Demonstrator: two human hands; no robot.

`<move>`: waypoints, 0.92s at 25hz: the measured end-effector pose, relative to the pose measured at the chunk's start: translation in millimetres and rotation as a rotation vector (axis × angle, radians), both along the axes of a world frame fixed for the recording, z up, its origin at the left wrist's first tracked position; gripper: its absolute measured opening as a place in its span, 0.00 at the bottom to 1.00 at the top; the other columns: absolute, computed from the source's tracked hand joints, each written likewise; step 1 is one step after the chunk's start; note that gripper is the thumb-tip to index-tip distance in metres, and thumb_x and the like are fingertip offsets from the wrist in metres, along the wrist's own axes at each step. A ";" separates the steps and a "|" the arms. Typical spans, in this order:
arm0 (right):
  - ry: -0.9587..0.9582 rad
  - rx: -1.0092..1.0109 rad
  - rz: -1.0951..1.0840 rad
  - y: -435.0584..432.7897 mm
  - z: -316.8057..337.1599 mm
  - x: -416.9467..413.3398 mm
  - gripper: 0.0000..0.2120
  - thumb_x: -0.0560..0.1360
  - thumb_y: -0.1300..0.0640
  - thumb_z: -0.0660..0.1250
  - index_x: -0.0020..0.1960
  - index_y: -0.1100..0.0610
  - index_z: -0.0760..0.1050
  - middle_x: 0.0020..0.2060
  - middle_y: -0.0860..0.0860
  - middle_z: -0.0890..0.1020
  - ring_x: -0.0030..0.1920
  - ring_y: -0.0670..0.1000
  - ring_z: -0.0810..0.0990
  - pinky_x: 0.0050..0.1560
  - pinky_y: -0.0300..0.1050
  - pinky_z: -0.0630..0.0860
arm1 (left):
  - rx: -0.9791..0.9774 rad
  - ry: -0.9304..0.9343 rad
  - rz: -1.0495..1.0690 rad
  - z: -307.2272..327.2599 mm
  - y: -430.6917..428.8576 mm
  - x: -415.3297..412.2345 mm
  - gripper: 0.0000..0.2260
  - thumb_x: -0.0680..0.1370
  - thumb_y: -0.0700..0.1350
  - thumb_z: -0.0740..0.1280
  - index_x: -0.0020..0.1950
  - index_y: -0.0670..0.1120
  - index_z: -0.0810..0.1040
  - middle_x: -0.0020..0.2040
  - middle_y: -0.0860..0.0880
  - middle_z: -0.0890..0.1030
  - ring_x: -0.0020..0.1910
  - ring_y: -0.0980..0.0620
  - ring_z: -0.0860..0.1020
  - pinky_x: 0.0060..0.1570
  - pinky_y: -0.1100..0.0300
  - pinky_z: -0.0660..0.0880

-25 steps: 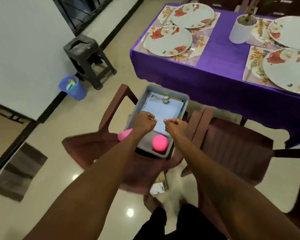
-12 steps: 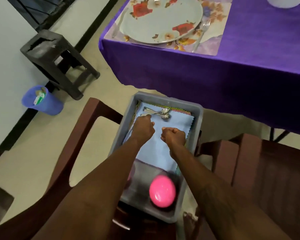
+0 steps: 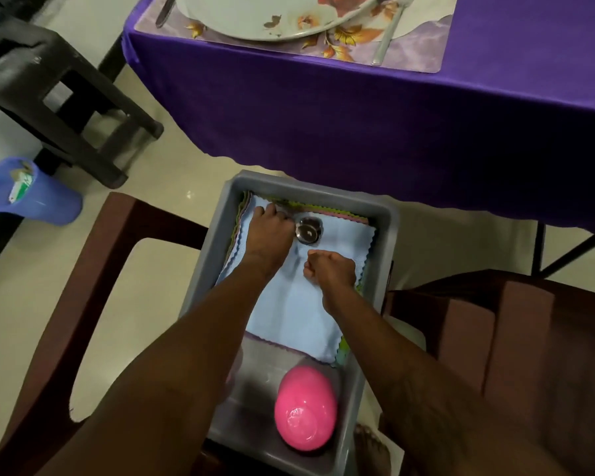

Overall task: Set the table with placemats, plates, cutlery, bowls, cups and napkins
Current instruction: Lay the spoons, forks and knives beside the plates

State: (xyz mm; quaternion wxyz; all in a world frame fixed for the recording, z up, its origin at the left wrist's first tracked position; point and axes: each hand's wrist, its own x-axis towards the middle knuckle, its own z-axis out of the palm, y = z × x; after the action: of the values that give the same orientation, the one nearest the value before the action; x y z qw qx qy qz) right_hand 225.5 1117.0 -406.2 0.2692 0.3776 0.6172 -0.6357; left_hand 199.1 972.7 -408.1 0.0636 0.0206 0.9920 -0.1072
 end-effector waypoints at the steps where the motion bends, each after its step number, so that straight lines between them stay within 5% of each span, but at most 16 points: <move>1: -0.004 0.001 0.005 0.9 2.2 0.3 0.03 0.75 0.61 0.73 0.42 0.58 0.82 0.35 0.53 0.83 0.29 0.48 0.78 0.24 0.33 0.70 | -0.028 -0.022 -0.014 1.1 -2.3 3.5 0.10 0.75 0.42 0.75 0.56 0.44 0.84 0.51 0.45 0.86 0.58 0.42 0.78 0.64 0.46 0.72; 5: -0.033 -0.025 0.026 -0.7 12.5 -0.2 0.02 0.73 0.63 0.72 0.45 0.61 0.82 0.37 0.56 0.80 0.29 0.49 0.77 0.26 0.35 0.72 | -0.035 -0.046 -0.068 8.9 -7.5 12.9 0.17 0.78 0.41 0.71 0.67 0.41 0.78 0.60 0.40 0.83 0.62 0.39 0.80 0.70 0.42 0.70; 10: 0.019 0.058 0.227 5.4 17.7 -2.7 0.06 0.74 0.53 0.73 0.43 0.56 0.82 0.40 0.52 0.83 0.40 0.53 0.81 0.41 0.44 0.78 | -0.029 -0.034 -0.039 34.3 -13.2 19.9 0.13 0.78 0.37 0.67 0.63 0.42 0.79 0.55 0.41 0.83 0.52 0.40 0.83 0.53 0.47 0.79; 12: 0.057 0.080 0.309 12.0 17.8 -2.7 0.12 0.76 0.49 0.72 0.53 0.56 0.84 0.51 0.52 0.84 0.50 0.54 0.83 0.50 0.46 0.80 | -0.040 0.034 -0.047 45.4 -16.2 18.2 0.14 0.77 0.39 0.71 0.63 0.43 0.81 0.55 0.42 0.84 0.53 0.41 0.82 0.52 0.47 0.81; 14: 0.059 0.074 0.351 16.8 20.8 -1.0 0.21 0.77 0.47 0.72 0.64 0.60 0.80 0.58 0.53 0.81 0.54 0.54 0.81 0.49 0.45 0.78 | 0.043 0.104 0.006 55.9 -18.5 12.7 0.17 0.78 0.40 0.71 0.67 0.44 0.79 0.59 0.41 0.83 0.58 0.41 0.81 0.56 0.47 0.81; 19: -0.001 -0.019 0.249 23.7 50.2 9.8 0.13 0.78 0.50 0.72 0.56 0.59 0.82 0.52 0.55 0.83 0.52 0.54 0.82 0.62 0.52 0.81 | 0.627 0.156 0.490 101.4 -0.7 25.2 0.04 0.78 0.37 0.66 0.47 0.41 0.80 0.40 0.45 0.82 0.39 0.45 0.81 0.37 0.56 0.75; 23: 0.060 -0.281 0.149 35.0 129.0 23.9 0.09 0.80 0.53 0.71 0.57 0.56 0.82 0.51 0.53 0.86 0.52 0.52 0.86 0.53 0.49 0.84 | 1.328 -0.021 0.930 171.8 39.0 74.1 0.04 0.79 0.37 0.70 0.47 0.38 0.83 0.39 0.42 0.86 0.37 0.46 0.84 0.38 0.53 0.83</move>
State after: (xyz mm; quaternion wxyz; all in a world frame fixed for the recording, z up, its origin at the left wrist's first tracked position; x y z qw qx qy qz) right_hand 249.4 1152.0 -277.3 0.3472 0.2701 0.5561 -0.7052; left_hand 273.2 1011.6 -236.4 0.0854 -0.3595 0.7550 0.5417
